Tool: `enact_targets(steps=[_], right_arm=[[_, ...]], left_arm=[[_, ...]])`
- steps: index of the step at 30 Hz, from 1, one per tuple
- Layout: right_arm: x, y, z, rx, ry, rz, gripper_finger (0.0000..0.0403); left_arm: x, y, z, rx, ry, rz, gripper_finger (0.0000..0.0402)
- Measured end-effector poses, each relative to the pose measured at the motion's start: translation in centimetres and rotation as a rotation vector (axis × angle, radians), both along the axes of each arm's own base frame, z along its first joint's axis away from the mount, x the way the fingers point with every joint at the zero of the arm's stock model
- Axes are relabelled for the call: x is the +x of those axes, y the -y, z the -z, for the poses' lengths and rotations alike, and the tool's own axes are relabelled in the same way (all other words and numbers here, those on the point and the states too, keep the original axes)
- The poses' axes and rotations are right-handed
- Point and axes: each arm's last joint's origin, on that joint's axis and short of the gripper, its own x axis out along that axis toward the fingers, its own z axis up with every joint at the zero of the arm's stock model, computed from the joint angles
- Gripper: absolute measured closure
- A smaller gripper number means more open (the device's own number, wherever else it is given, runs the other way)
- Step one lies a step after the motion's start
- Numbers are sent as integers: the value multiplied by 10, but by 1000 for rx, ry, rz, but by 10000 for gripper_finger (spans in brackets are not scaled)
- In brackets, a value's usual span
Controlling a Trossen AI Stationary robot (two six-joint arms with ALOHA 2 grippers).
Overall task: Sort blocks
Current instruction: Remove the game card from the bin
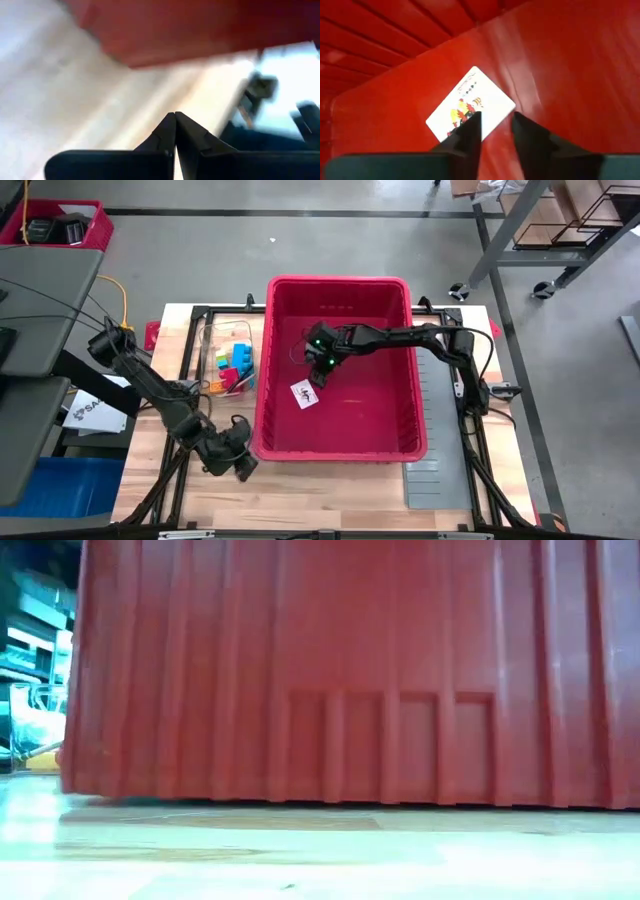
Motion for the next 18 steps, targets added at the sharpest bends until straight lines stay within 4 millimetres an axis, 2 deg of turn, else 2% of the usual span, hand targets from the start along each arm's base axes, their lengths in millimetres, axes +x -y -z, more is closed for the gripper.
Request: enact_targets(steps=[5, 9, 13, 17, 18], right_arm=[[3, -15, 0, -50, 6, -104, 251], [7, -38, -1, -16, 50, -262, 250], [13, -66, 4, -104, 33, -320, 292], [20, -73, 10, -154, 59, -306, 380], [21, -74, 11, -169, 59, -296, 390]], left_arm=[[-16, 9, -30, -91, -10, 191, 401], [-31, 8, -54, -158, -18, 223, 402], [-35, 0, -78, -187, 97, 159, 402], [-30, -18, -98, -53, 295, 6, 402], [-28, -24, -100, -6, 331, -29, 401]])
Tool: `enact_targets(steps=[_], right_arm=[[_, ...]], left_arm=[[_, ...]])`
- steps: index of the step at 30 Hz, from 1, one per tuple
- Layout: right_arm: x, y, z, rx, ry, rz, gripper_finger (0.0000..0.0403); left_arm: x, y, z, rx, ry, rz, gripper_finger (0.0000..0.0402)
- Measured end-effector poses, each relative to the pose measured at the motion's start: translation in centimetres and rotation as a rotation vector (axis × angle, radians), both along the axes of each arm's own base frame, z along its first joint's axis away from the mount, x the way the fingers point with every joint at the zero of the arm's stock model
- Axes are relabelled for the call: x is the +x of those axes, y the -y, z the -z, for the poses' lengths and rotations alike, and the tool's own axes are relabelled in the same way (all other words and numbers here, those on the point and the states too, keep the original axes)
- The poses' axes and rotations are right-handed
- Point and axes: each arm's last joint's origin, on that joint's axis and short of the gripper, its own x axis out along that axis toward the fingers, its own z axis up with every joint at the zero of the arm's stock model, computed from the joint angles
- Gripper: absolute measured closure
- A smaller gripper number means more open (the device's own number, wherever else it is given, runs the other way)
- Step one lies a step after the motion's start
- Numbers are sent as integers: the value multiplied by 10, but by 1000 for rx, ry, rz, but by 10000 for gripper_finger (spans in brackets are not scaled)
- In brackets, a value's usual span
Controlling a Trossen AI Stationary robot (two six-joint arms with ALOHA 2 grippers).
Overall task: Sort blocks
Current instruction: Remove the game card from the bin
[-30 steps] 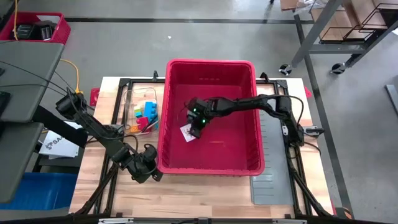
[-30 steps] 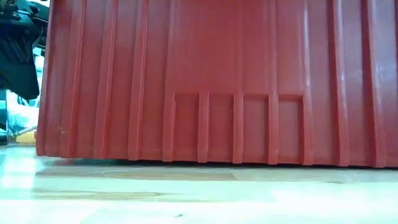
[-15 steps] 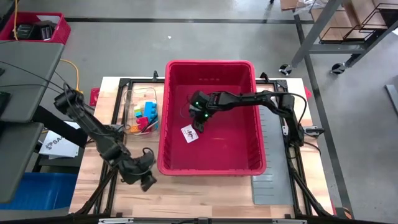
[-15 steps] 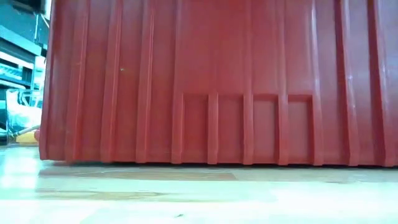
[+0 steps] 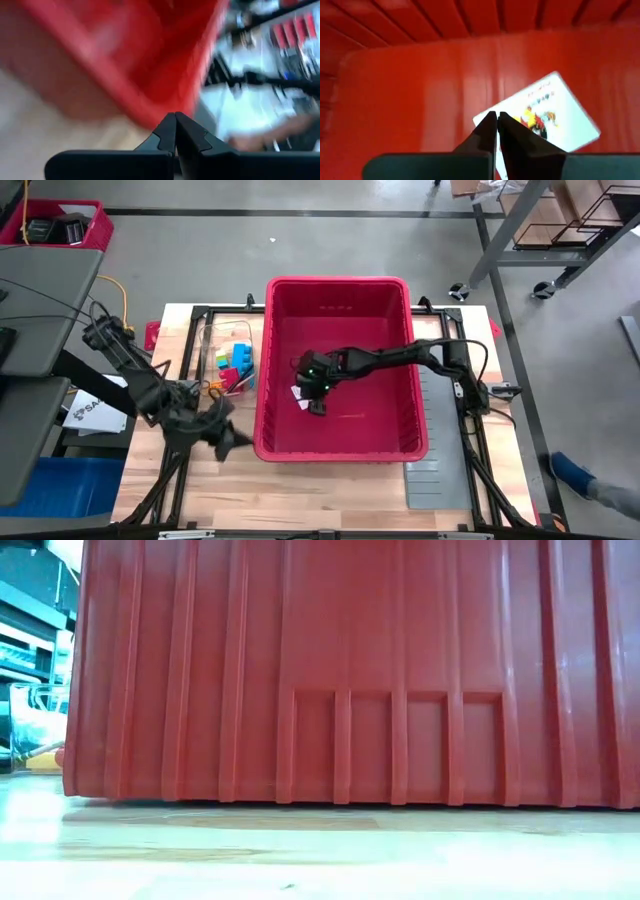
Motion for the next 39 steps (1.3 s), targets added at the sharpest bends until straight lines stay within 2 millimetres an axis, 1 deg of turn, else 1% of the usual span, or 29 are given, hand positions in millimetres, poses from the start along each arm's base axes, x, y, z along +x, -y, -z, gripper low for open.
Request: enact_targets(steps=[3, 6, 8, 10, 12, 16, 20, 26, 30, 35, 39], right_arm=[[2, -1, 15, 16, -42, 50, 396], [3, -1, 28, 73, -78, 70, 400], [4, -1, 35, 95, -93, 84, 401], [5, -3, 37, 109, -90, 92, 402], [7, -5, 37, 115, -77, 98, 402], [7, -5, 38, 86, -85, 115, 402], [2, 5, 39, 69, -137, 168, 402], [-5, 28, 36, 62, -180, 262, 403], [-11, 45, 33, 16, -198, 337, 403], [-24, 65, 34, 12, -294, 390, 403], [-36, 78, 33, 4, -368, 404, 403]], left_arm=[[8, -14, -1, 102, 26, -67, 401], [21, -24, 1, 159, 25, -88, 401], [32, -28, -2, 179, 73, -75, 401], [44, -31, -2, 204, 105, -46, 401], [55, -32, 4, 240, 87, -19, 402], [72, -33, 24, 285, -12, -9, 401], [82, -28, 37, 304, -81, 14, 401], [78, -19, 39, 274, -80, 6, 401], [73, -17, 37, 260, -71, -6, 401], [70, -11, 38, 233, -74, -4, 401], [68, -9, 38, 231, -75, -15, 401]])
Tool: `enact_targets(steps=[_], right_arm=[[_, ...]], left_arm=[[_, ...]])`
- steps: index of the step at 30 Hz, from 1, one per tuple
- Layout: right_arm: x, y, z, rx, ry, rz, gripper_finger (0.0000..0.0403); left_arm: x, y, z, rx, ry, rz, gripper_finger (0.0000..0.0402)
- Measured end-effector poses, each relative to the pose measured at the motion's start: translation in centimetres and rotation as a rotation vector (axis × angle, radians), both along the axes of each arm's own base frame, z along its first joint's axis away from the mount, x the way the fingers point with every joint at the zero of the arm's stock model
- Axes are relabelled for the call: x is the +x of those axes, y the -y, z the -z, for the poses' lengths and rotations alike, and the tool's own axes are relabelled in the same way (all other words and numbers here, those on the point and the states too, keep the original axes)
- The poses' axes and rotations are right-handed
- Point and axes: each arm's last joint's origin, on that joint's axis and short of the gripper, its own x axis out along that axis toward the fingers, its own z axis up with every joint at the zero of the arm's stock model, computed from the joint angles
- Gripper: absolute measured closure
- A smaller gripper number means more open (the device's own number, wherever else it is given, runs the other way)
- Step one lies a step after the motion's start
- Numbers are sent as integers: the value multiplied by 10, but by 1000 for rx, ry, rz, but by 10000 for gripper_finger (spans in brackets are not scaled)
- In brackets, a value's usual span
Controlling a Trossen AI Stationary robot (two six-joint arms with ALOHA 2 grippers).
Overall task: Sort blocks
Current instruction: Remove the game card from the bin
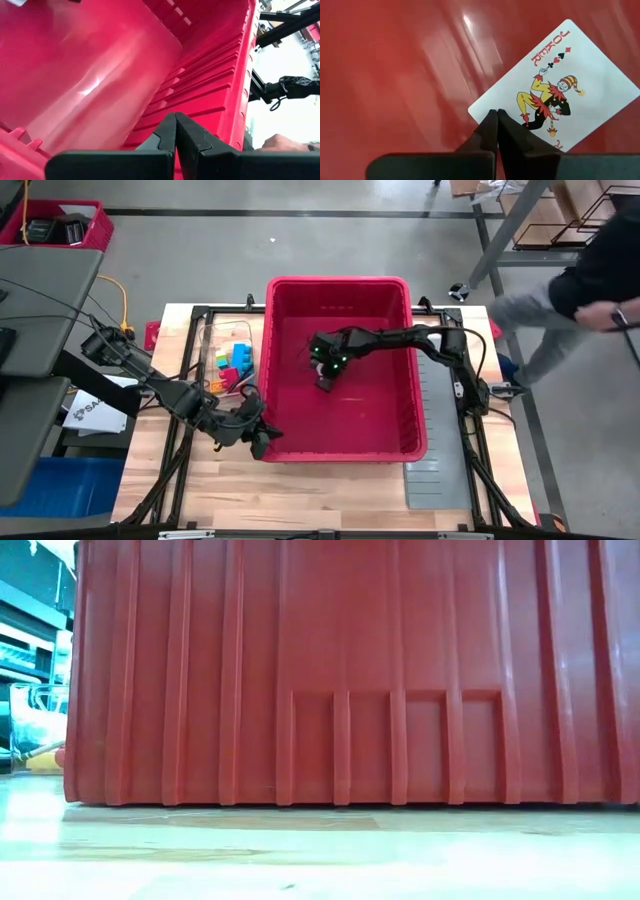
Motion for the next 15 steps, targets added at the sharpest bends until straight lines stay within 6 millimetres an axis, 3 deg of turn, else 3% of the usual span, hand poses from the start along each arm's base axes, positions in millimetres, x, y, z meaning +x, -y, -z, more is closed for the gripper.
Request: enact_targets(steps=[10, 15], right_arm=[[-21, 13, -16, -10, -102, 1, 403], [-29, 17, -44, -6, -47, 30, 403]], left_arm=[[1, -3, -1, 18, 17, -20, 401], [13, -22, -23, 100, 66, 42, 401]])
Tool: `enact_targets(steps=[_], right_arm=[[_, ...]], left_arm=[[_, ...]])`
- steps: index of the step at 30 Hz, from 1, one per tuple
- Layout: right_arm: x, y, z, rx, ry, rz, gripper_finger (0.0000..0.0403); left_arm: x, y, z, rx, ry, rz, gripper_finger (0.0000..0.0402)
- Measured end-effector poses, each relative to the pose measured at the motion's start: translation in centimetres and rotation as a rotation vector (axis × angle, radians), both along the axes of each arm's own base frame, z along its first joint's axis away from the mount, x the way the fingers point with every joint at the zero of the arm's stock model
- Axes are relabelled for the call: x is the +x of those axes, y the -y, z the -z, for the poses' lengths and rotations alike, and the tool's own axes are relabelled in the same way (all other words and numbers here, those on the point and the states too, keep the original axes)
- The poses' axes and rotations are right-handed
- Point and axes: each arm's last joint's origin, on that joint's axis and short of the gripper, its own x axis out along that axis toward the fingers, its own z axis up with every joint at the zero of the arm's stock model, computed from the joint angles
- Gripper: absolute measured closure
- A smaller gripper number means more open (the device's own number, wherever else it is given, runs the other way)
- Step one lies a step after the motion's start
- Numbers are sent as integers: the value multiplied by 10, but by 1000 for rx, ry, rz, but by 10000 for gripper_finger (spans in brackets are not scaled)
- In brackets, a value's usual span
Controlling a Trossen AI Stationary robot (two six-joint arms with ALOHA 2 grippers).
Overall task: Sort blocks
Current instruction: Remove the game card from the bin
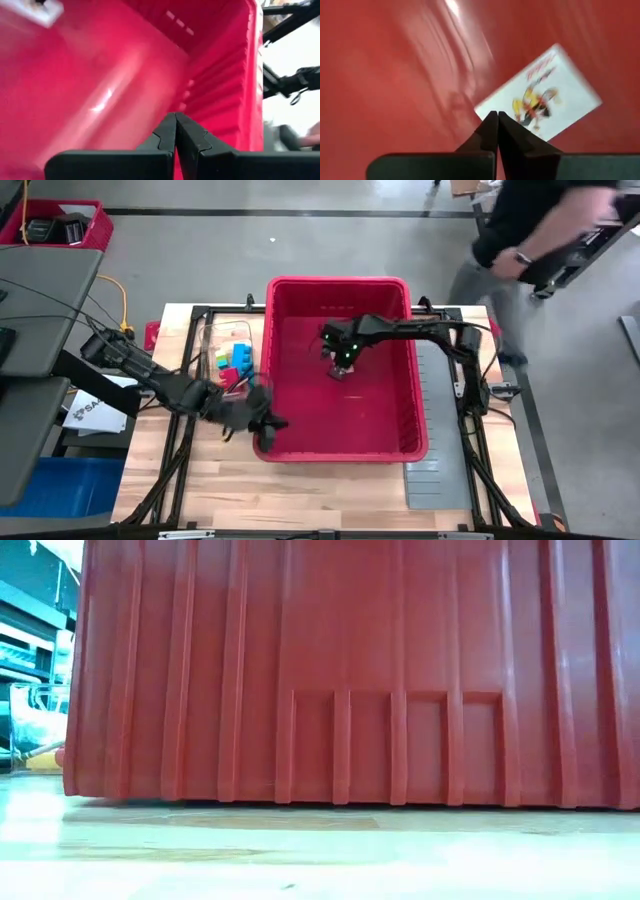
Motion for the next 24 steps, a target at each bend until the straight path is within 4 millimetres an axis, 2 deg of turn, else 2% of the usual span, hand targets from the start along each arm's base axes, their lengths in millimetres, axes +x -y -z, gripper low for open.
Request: enact_targets(steps=[5, 10, 13, 16, 21, 24], right_arm=[[-12, 8, -59, -24, 211, 21, 403], [-43, 18, -117, -50, 360, 130, 403], [-63, 22, -135, -17, 379, 156, 403], [-80, 26, -148, 25, 395, 186, 403], [-93, 30, -154, 172, 427, 170, 403], [-95, 32, -152, 179, 406, 183, 403]], left_arm=[[15, -39, -47, 239, 22, 60, 401], [23, -98, -68, 438, 16, 54, 401], [34, -132, -55, 461, -58, 92, 401], [56, -155, -26, 485, -162, 181, 401], [97, -170, 7, 633, -299, 283, 401], [120, -173, 31, 664, -376, 370, 401]])
